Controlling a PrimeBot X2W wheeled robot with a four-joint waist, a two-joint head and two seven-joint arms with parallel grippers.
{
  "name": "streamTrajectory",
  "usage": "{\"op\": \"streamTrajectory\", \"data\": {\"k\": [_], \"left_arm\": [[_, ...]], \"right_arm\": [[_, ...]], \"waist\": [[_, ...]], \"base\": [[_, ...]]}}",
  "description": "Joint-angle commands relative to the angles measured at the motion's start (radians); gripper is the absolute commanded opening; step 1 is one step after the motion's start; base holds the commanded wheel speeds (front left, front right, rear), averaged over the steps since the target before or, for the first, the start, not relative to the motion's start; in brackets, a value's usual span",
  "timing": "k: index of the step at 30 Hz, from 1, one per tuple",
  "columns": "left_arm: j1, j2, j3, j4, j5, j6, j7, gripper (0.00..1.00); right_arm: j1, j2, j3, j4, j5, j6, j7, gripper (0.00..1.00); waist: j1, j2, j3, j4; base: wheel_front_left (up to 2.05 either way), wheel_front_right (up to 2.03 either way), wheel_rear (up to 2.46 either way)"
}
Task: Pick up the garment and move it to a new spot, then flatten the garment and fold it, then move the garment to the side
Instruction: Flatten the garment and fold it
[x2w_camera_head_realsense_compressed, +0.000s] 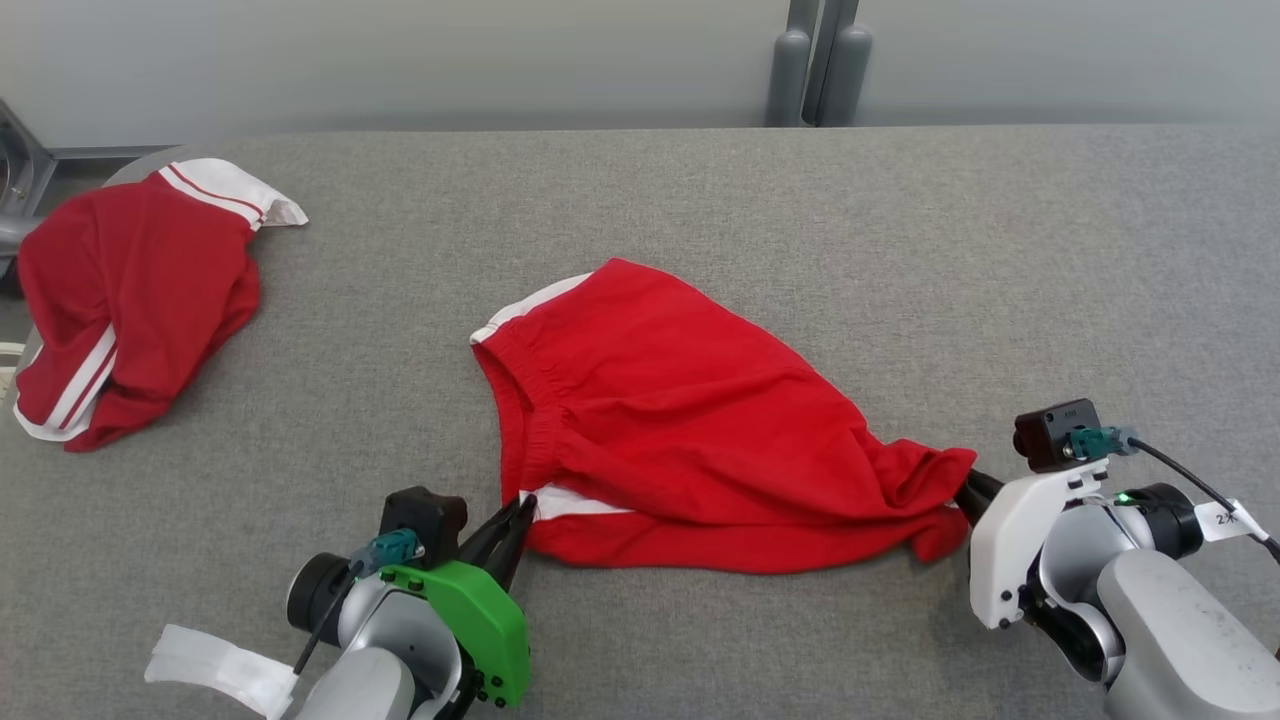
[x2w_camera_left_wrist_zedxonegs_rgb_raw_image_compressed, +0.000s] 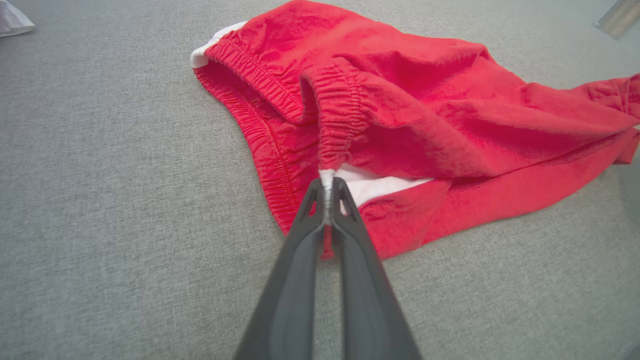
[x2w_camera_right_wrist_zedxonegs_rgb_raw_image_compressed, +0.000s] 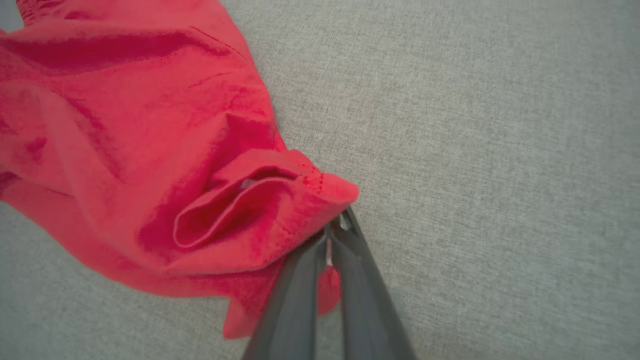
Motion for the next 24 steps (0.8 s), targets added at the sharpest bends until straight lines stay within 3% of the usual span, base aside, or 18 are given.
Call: {"op": "streamTrajectory", "data": {"k": [1, 9, 17, 21, 22, 23, 24], "left_arm": [[-0.014, 0.002, 0.002, 0.004, -0.005, 0.005, -0.008, 0.00], [-0.017, 0.004, 0.011, -0.014, -0.016, 0.020, -0.020, 0.00], [0.024, 0.012, 0.028, -0.092, -0.037, 0.051, -0.015, 0.00], [0.050, 0.026, 0.023, -0.129, -0.032, 0.068, 0.000, 0.00], [0.057, 0.029, 0.022, -0.133, -0.033, 0.069, 0.001, 0.00], [0.063, 0.030, 0.020, -0.136, -0.036, 0.070, 0.005, 0.00], [0.067, 0.033, 0.019, -0.138, -0.035, 0.070, 0.005, 0.00]], "right_arm": [[0.020, -0.003, 0.000, -0.008, 0.008, 0.000, -0.002, 0.00], [0.084, -0.027, -0.019, -0.090, 0.023, 0.000, 0.039, 0.00], [0.238, -0.038, -0.128, -0.304, 0.114, 0.000, 0.141, 0.00], [0.325, -0.034, -0.166, -0.396, 0.105, 0.000, 0.221, 0.00], [0.337, -0.032, -0.173, -0.412, 0.099, 0.000, 0.233, 0.27], [0.348, -0.030, -0.182, -0.421, 0.090, 0.000, 0.244, 1.00], [0.360, -0.022, -0.185, -0.429, 0.083, 0.000, 0.254, 1.00]], "waist": [[0.0000, 0.0000, -0.005, -0.002], [0.0000, 0.0000, -0.026, -0.006], [0.0000, 0.0000, -0.039, -0.004], [0.0000, 0.0000, -0.037, -0.006], [0.0000, 0.0000, -0.036, -0.007], [0.0000, 0.0000, -0.034, -0.008], [0.0000, 0.0000, -0.031, -0.009]], "base": [[0.00, 0.00, 0.00], [0.00, 0.00, 0.00], [0.00, 0.00, 0.00], [0.00, 0.00, 0.00], [0.00, 0.00, 0.00], [0.00, 0.00, 0.00], [0.00, 0.00, 0.00]]}}
